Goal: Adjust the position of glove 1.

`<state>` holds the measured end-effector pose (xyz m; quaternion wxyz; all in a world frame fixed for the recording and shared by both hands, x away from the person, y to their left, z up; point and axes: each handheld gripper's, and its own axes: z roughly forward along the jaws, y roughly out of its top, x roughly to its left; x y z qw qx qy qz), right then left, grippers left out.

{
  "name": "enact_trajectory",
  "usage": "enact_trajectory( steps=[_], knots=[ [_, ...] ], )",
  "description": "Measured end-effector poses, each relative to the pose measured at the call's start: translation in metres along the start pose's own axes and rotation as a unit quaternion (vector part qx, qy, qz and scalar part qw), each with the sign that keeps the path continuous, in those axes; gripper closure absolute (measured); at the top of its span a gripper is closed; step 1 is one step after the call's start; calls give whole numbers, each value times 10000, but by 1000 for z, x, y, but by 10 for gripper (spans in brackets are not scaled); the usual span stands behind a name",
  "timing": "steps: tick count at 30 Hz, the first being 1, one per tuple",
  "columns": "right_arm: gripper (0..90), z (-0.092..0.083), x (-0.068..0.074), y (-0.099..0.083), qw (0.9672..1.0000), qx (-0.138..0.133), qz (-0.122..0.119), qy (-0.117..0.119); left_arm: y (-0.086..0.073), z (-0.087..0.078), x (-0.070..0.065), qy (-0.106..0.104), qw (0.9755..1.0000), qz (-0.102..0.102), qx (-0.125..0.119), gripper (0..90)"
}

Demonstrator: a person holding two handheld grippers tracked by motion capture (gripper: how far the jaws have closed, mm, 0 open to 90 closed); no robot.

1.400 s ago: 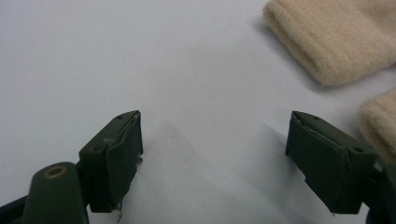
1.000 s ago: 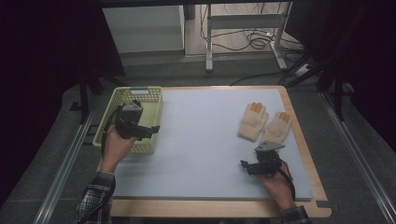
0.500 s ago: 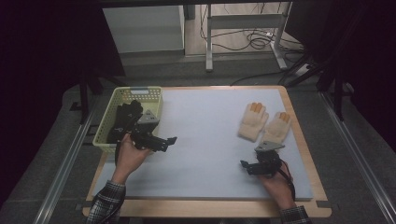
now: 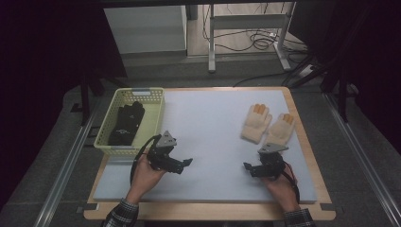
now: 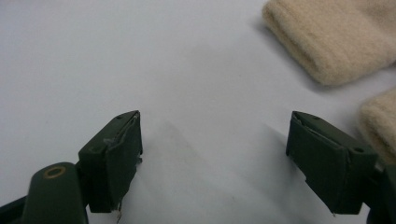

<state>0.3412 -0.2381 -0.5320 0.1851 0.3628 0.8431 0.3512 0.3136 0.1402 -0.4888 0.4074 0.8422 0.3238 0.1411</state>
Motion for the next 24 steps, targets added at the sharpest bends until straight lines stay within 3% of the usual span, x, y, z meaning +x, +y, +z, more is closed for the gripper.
enact_trajectory(
  steps=[7, 11, 14, 24],
  knots=[
    [183, 0, 0, 0, 10000, 3, 12, 10, -30, 19, -1, 49, 9995, -207, 236, 21],
    [183, 0, 0, 0, 10000, 5, 21, 12, -41, 27, -1, 297, 9981, -122, 521, 21],
    [182, 0, 0, 0, 10000, 3, 19, 11, -49, 32, 1, 217, 9977, -249, 592, 21],
    [180, 0, 0, 0, 10000, 13, 28, 14, -51, 33, 2, 226, 9975, -313, 584, 23]
  ],
)
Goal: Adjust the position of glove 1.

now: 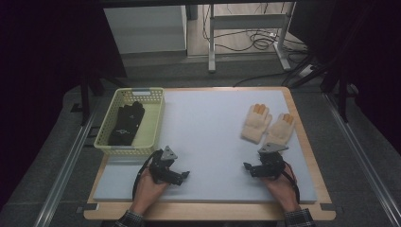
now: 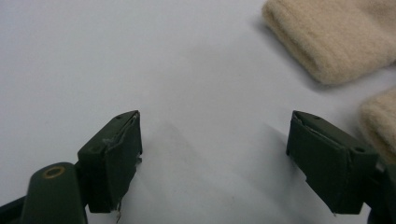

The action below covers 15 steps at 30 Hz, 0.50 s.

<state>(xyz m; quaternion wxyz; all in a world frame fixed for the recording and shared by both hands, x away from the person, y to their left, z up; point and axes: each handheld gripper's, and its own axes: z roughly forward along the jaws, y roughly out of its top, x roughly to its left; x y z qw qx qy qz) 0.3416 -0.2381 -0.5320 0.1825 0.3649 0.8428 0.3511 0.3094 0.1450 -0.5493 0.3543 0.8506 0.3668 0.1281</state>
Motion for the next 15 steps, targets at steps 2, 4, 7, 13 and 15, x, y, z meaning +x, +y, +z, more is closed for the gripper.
enact_trajectory(
  steps=[2, 4, 7, 13, 15],
  knots=[
    [180, 0, 0, 0, 10000, 3, -1, 0, 0, 0, 0, 0, 10000, -1, -3, 23],
    [181, 0, 0, 0, 10000, 1, -7, -4, 0, 0, 0, -1, 10000, -1, -4, 23],
    [181, 0, 1, 0, 10000, 2, -15, -16, 0, 0, 0, -1, 10000, -2, -8, 23],
    [185, -1, 3, 2, 10000, 22, -45, -18, 0, 0, 0, -1, 10000, -4, -11, 23],
    [185, -2, 3, 4, 10000, 26, -75, -12, 0, 0, 0, -1, 10000, -4, -11, 23]
  ],
)
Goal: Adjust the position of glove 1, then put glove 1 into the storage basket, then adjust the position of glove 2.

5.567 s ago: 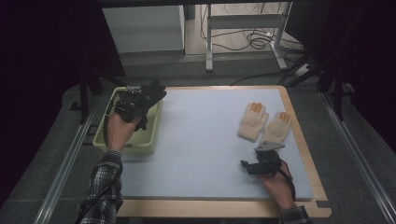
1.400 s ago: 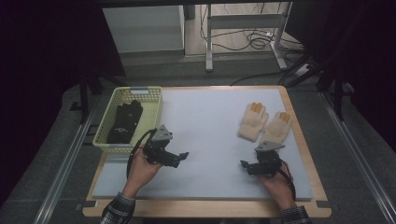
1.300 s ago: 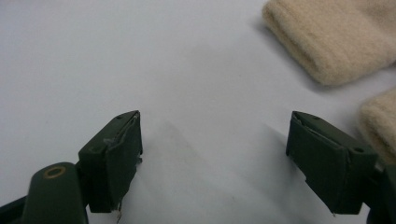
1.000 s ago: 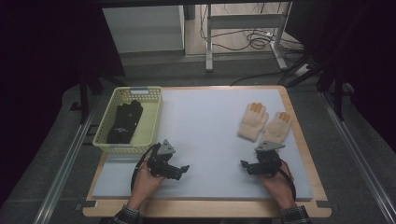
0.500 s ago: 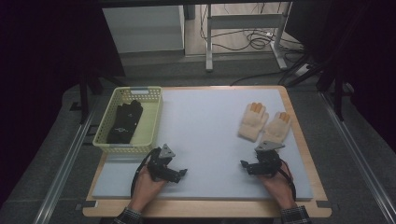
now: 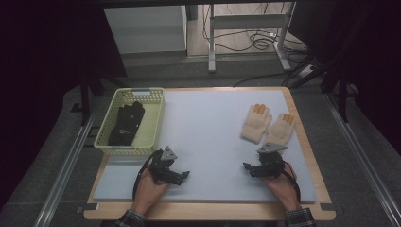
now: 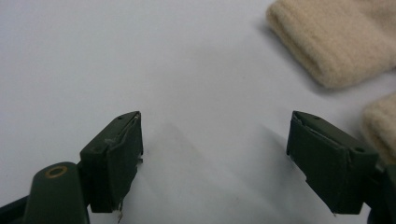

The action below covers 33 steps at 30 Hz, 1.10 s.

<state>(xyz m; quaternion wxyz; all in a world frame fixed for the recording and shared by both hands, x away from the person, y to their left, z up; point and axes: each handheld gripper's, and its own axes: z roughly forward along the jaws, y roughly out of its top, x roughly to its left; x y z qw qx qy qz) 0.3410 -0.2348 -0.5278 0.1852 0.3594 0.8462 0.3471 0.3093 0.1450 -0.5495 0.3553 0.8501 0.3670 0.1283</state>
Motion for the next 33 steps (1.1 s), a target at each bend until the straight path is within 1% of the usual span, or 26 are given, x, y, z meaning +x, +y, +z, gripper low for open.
enact_trajectory(
  steps=[4, 9, 13, 20, 24, 28, 33],
  knots=[
    [185, -4, -4, 10, 10000, -81, 21, -14, 0, 0, 0, 0, 10000, -2, -2, 23],
    [185, -5, -16, 23, 9997, -186, 154, -13, 0, 0, 0, 1, 10000, -1, -1, 23],
    [202, -1, -22, 30, 9997, -160, 155, -33, 0, 0, 0, 1, 10000, -1, -3, 23],
    [214, 4, -33, 46, 9995, -232, 215, -62, 0, 0, 0, 1, 10000, -1, -4, 24],
    [214, 9, -43, 54, 9993, -231, 237, -168, 0, 0, 0, 3, 10000, -1, -3, 24],
    [214, 15, -51, 61, 9992, -205, 270, -226, 0, 0, 0, 3, 10000, -2, -5, 24],
    [214, 24, -61, 70, 9990, -143, 245, -331, 0, 0, 0, 5, 10000, -5, -8, 24]
  ],
)
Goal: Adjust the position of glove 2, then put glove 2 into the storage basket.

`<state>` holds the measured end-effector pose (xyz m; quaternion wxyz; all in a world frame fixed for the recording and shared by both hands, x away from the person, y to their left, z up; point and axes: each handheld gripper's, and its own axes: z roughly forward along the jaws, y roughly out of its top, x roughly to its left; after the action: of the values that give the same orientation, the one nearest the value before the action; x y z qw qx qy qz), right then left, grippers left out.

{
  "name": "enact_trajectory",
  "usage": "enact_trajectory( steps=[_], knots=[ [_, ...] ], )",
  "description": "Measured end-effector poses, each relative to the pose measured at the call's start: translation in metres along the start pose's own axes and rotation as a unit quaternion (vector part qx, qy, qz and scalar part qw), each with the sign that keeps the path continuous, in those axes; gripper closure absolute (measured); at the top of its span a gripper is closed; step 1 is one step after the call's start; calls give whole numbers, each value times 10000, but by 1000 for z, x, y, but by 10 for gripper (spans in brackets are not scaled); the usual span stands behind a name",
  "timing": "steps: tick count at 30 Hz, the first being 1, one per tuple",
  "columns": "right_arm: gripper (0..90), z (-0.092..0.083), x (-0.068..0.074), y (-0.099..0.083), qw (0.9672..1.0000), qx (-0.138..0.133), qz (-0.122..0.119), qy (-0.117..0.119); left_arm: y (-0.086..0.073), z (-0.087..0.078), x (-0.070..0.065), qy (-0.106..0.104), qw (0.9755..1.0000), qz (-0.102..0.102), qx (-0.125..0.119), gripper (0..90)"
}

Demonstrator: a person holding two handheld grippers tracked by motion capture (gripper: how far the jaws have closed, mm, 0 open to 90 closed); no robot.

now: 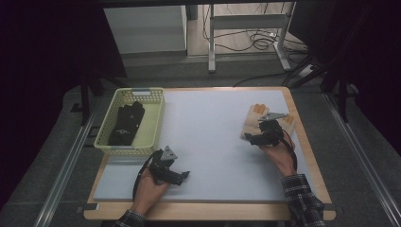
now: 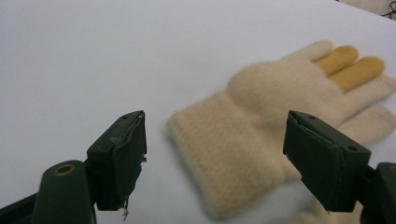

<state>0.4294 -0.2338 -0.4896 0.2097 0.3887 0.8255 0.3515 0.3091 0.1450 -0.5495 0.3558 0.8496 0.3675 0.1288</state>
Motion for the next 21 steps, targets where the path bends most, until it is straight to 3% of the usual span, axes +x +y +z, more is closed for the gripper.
enact_trajectory(
  steps=[10, 17, 21],
  knots=[
    [215, 17, -17, 12, 9997, 86, 28, -230, 0, 0, 0, -5, 10000, 8, 3, 24],
    [285, 31, -28, 17, 9990, 238, -51, -384, 0, 0, 0, -5, 10000, 8, 3, 24],
    [289, 37, -36, 22, 9985, 250, 84, -481, 0, 0, 0, -6, 10000, 7, 4, 24]
  ],
)
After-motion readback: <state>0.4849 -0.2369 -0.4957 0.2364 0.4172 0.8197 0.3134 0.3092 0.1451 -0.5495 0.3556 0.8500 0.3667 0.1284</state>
